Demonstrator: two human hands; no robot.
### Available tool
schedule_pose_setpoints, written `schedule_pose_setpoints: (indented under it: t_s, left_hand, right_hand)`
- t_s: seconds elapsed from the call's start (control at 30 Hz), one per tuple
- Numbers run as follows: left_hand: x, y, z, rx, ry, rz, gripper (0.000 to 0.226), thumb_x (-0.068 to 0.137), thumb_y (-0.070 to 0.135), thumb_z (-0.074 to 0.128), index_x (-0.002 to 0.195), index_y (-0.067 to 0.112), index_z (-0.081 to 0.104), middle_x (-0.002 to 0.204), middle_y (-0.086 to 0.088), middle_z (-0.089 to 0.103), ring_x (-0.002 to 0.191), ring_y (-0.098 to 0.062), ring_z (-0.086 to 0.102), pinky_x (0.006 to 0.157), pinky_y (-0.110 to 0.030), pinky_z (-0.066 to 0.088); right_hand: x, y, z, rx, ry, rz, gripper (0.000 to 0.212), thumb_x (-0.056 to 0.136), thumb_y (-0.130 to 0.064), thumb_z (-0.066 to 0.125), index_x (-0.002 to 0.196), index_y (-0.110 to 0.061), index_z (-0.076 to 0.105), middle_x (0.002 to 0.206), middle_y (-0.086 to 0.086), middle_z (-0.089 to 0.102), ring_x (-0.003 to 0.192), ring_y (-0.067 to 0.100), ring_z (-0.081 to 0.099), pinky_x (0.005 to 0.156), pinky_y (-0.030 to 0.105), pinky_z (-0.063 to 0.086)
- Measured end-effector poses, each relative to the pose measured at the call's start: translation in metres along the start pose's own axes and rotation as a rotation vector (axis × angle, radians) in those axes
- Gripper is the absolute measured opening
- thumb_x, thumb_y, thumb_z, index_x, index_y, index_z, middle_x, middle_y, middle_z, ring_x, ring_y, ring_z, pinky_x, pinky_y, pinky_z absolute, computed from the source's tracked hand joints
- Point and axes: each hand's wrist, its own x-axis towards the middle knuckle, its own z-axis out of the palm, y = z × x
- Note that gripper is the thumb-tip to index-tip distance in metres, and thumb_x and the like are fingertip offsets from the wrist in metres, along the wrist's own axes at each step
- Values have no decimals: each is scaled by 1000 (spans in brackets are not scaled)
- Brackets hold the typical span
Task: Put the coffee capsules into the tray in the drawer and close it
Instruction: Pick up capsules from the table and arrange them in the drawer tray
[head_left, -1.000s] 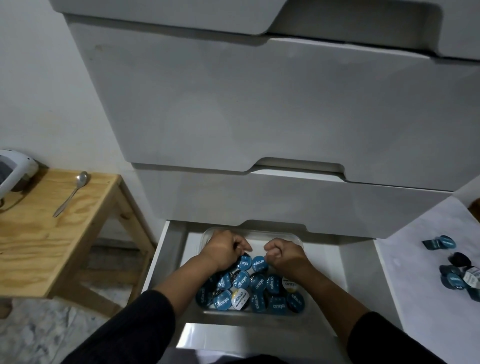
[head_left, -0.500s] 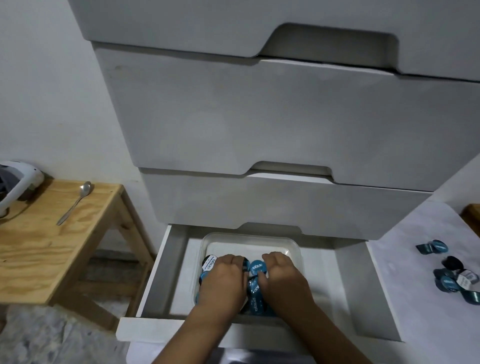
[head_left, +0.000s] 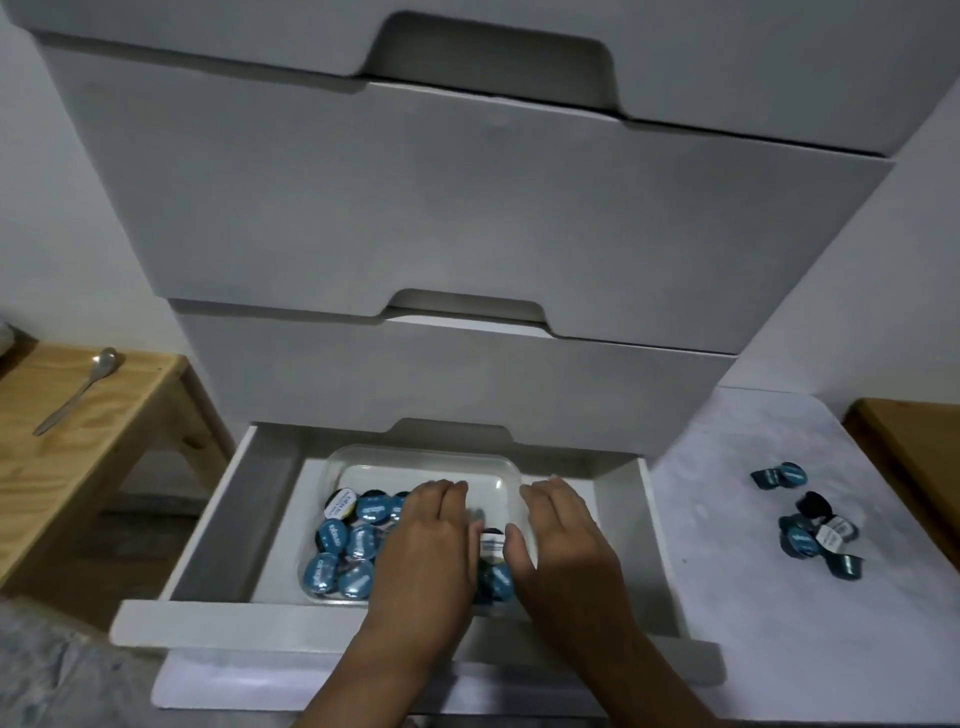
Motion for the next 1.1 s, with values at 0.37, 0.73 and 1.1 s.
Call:
schedule_pose_setpoints:
  t_s: [0.37,0.73,1.1]
  left_hand:
    - [-16,190,90,-153,-53,114,48,96,41,36,142,31,27,148,8,33,135,-8,33,110,-19,27]
    - [1,290,208,-253,-344,80,41,93,28,48,133,21,47,137,1,51,123,-13,47,102,-18,33]
    - [76,323,277,-368,-404,8,37,88,20,56,125,17,53,120,-9,59,115,-22,51,90,-21,35]
  right_hand:
    - [-77,182,-70,15,70,122,30,67,-11,70,94,2,68,94,16,71,88,26,69,78,25,55]
    - [-144,352,-56,165,-160,552,43,91,-30,51,129,-10,47,133,10,50,123,20,46,102,27,36]
    - [-112,425,-17,325,-151,869,34,82,-25,66,113,-12,59,106,13,57,89,24,59,82,29,47]
